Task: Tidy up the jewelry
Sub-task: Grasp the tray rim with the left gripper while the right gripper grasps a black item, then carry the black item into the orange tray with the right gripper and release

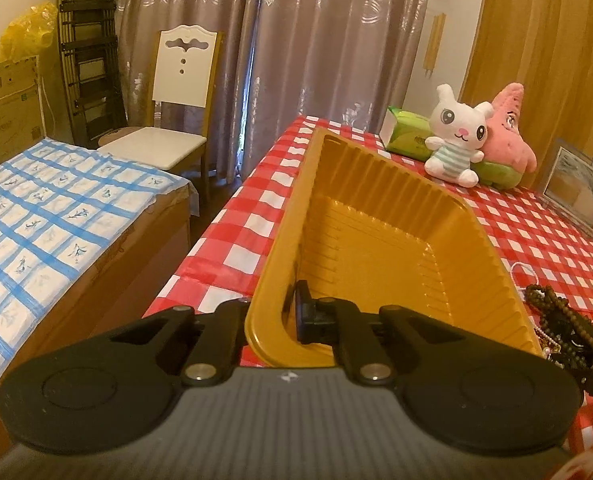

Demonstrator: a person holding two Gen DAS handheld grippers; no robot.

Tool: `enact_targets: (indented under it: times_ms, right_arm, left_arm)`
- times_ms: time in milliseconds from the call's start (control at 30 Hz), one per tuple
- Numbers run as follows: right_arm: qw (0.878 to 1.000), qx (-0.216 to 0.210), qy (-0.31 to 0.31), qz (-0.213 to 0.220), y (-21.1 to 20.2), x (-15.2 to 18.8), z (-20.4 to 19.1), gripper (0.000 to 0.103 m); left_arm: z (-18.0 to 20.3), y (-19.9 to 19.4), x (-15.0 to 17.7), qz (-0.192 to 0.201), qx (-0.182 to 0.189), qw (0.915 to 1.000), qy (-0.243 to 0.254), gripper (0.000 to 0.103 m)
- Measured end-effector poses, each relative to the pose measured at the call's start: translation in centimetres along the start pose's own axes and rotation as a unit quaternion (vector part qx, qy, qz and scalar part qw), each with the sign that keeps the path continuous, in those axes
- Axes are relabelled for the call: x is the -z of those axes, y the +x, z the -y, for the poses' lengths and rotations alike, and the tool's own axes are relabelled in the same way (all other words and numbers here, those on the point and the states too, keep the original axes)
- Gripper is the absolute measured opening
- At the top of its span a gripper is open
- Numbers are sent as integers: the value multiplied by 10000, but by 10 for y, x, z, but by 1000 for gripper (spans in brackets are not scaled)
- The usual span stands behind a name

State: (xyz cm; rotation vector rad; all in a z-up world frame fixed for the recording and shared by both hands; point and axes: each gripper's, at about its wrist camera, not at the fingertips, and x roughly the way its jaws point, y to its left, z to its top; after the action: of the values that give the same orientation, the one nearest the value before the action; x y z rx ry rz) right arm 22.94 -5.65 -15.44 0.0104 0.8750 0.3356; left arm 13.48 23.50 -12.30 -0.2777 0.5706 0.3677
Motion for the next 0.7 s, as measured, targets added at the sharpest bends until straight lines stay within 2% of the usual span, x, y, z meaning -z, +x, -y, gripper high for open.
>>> enact_targets:
  times_ms: [400, 700]
  right_arm:
    - [9987, -323, 150, 358, -23, -21, -5, 13]
    - [9920, -973, -21, 800, -43, -46, -37, 13]
  left_arm:
    - [-2, 2, -7, -28, 136, 9998, 114, 6]
    - [3, 2, -13, -82, 443, 9986, 275, 4]
